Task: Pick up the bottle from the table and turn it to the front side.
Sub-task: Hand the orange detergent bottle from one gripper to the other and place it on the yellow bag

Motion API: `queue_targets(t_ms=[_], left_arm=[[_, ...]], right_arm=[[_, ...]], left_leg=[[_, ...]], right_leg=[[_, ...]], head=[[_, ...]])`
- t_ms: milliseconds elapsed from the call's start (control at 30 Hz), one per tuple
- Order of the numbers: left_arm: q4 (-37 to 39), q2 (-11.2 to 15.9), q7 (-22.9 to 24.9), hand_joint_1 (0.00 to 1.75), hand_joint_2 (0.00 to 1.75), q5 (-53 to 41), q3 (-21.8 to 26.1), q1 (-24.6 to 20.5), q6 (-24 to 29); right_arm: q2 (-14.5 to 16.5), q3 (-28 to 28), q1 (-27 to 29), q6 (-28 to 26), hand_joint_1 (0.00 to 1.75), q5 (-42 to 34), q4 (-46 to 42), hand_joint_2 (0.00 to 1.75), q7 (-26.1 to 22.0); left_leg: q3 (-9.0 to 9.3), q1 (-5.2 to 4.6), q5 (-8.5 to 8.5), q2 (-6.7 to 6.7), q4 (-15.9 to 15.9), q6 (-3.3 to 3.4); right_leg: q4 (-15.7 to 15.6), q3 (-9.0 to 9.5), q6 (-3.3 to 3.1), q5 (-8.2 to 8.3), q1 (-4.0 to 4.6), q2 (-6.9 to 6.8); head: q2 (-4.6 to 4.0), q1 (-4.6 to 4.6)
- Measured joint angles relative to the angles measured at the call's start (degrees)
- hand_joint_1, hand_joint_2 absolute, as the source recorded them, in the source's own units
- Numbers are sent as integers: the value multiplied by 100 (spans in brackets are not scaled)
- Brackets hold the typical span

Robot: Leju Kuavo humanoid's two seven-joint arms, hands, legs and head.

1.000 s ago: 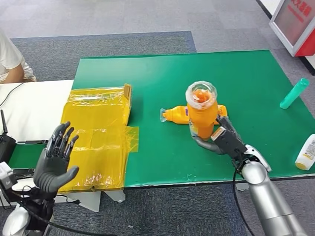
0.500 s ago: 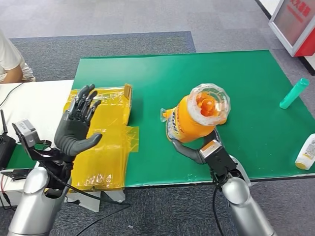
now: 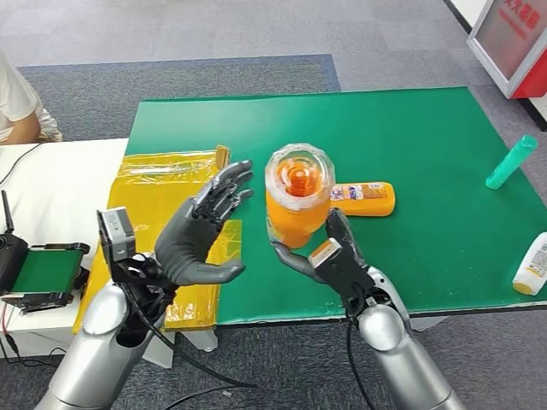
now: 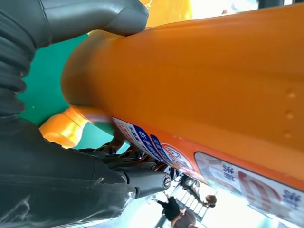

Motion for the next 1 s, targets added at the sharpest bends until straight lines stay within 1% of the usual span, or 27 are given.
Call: queue_targets(t_ms=[67,133,267,333,500,667,700,800,833,1000], left_arm=[[0,-37,101,0,175,-158,-171,-85,41],[0,-59,116,0,175,-536,-295,-167,215],[-2,-137,32,0,175,-1880,-522,-364,725],[-9,-208,28,0,175,-2345,-605,-470,886],[-21,-330,97,0,175,-2621,-666,-612,985],[-20,-356,114,0,175,-2802,-648,-636,1133],[-20,-356,113,22,175,-2814,-645,-636,1146],[-20,-356,121,153,175,-2808,-635,-635,1160],[-19,-356,129,175,175,-2802,-630,-634,1159],[-17,-370,143,175,175,-2793,-608,-629,1159]], right_arm=[[38,66,-78,-44,175,61,112,175,51],[74,111,-121,-85,175,89,189,175,96],[142,228,-142,-161,175,108,303,175,121],[165,317,-148,-202,175,126,338,175,102],[178,396,-266,-275,175,156,342,175,149],[175,441,-334,-319,175,239,300,175,268],[175,448,-337,-322,175,243,296,175,277],[175,467,-354,-332,175,249,276,175,295],[175,471,-366,-337,175,249,272,175,302],[173,474,-396,-351,175,249,251,175,335]], left_leg=[[0,0,0,0,0,1],[0,0,1,0,0,1],[-1,0,4,0,0,-2],[-1,0,5,0,0,-3],[-1,0,5,0,0,-3],[-1,0,5,0,0,-3],[-1,0,6,0,0,-3],[-1,0,6,0,0,-4],[-1,0,6,0,0,-4],[-2,0,6,0,0,-4]], right_leg=[[0,1,1,1,0,0],[0,1,1,1,-1,0],[0,-1,1,2,0,0],[0,-1,1,2,0,0],[0,-3,1,2,0,0],[0,-3,1,2,0,0],[0,-3,1,2,0,0],[0,-3,1,2,0,0],[0,-3,1,2,0,0],[0,-3,1,2,0,0]], head=[[0,1],[0,0],[0,0],[0,-1],[0,-1],[0,0],[0,0],[0,0],[0,0],[0,1]])
